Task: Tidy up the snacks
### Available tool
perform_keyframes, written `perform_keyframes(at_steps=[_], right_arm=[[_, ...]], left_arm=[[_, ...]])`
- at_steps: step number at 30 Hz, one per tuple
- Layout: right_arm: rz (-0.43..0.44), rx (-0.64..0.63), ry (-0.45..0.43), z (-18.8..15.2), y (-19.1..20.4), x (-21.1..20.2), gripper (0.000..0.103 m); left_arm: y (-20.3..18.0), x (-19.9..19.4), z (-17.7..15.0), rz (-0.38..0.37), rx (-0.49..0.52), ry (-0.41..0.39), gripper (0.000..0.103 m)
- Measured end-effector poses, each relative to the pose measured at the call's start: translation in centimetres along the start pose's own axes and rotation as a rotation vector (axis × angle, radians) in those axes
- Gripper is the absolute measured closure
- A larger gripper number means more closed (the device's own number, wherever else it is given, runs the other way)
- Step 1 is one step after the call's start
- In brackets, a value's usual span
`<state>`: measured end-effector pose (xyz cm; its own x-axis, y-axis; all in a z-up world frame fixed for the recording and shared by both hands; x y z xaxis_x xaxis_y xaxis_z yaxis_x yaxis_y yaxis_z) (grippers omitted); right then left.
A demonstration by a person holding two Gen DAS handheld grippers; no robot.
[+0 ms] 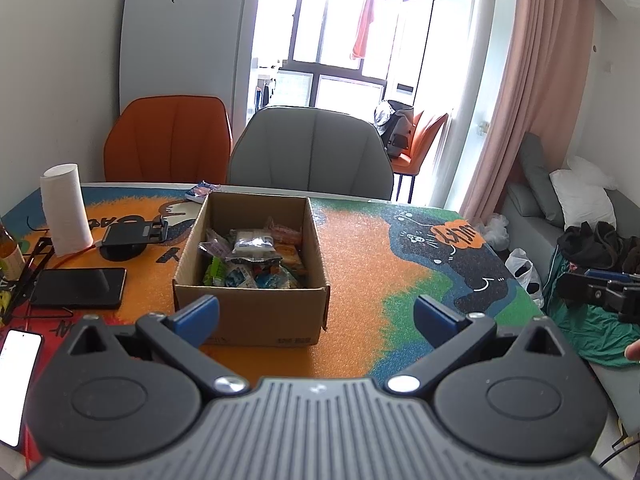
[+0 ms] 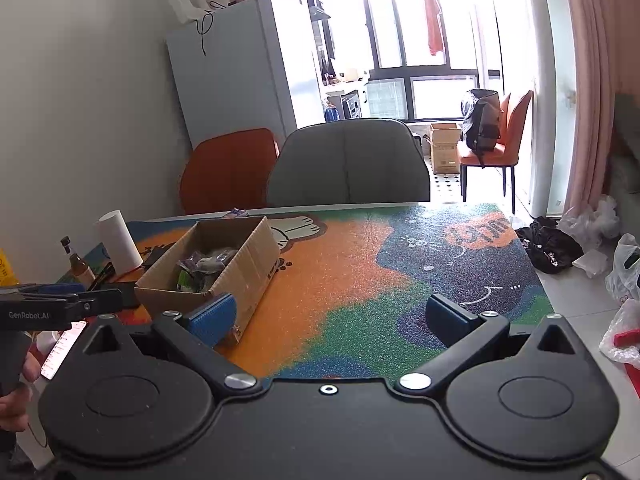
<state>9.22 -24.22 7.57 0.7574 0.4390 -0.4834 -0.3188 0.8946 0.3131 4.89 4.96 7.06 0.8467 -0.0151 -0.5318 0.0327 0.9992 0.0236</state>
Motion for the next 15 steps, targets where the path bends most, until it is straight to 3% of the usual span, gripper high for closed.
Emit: perform_keyframes(at_steps=[15], right_arm=[[0.0, -0.003, 0.003, 0.0, 0.15, 0.15, 0.0]], left_arm=[[-0.08, 0.29, -0.11, -0.003, -0.002, 0.004, 0.0]])
Point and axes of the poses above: each gripper's, at about its wrist camera, not at the fingertips, and x roughly the way its jaws point, y to its left, z to its top, the point moved 4 cm from there along x, roughly the way its jaws point, and after that the axes turned 11 degrees about x, right-handed, at the moved point
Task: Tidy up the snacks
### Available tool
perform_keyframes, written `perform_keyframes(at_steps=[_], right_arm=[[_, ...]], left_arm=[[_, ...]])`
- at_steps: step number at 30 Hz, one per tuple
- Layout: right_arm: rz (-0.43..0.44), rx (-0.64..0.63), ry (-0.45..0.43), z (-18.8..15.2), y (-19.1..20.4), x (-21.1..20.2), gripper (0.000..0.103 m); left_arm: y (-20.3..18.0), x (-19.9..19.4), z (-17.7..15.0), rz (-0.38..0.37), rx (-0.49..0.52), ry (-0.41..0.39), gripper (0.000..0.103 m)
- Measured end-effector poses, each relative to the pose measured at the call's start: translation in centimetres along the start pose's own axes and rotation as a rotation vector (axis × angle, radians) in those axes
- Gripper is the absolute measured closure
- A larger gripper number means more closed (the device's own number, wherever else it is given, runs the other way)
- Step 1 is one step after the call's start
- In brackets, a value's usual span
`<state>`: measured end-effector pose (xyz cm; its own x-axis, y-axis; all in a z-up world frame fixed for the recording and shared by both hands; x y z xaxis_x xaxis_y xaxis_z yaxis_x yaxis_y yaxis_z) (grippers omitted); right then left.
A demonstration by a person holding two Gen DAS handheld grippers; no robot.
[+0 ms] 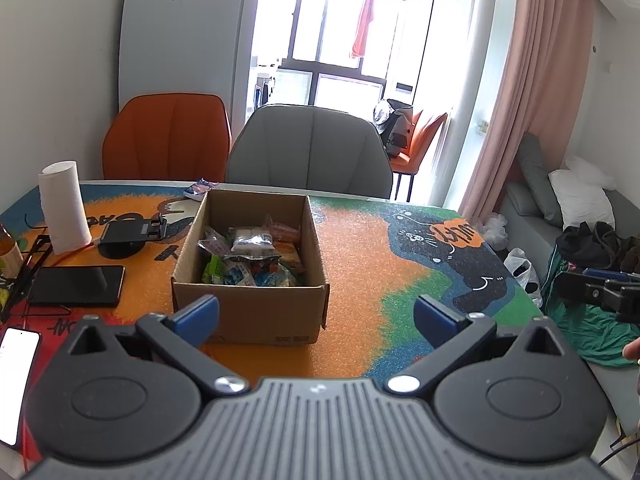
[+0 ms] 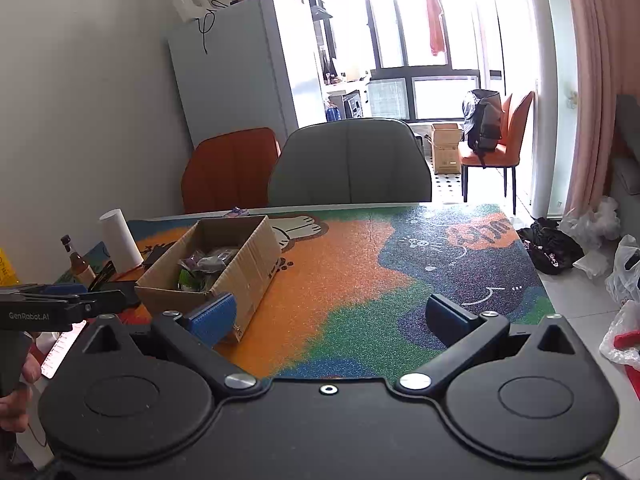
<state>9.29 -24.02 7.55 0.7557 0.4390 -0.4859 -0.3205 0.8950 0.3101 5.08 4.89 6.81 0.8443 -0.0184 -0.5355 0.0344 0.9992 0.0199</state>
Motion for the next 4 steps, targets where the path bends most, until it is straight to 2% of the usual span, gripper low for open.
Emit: perform_keyframes(at_steps=[4], right_arm=[[0.0, 0.001, 0.001, -0.03, 0.0, 0.08, 0.0]], left_arm=[[0.13, 0.09, -0.06, 0.004, 0.0, 0.002, 0.0]])
Point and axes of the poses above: each gripper's, at about its wrist camera, not at the fingertips, and x roughly the way its jaws point, y to its left, z to its top, the point moved 4 cm from there along x, roughly the way its jaws point, and after that the axes turned 11 degrees about x, right-handed, at the moved point
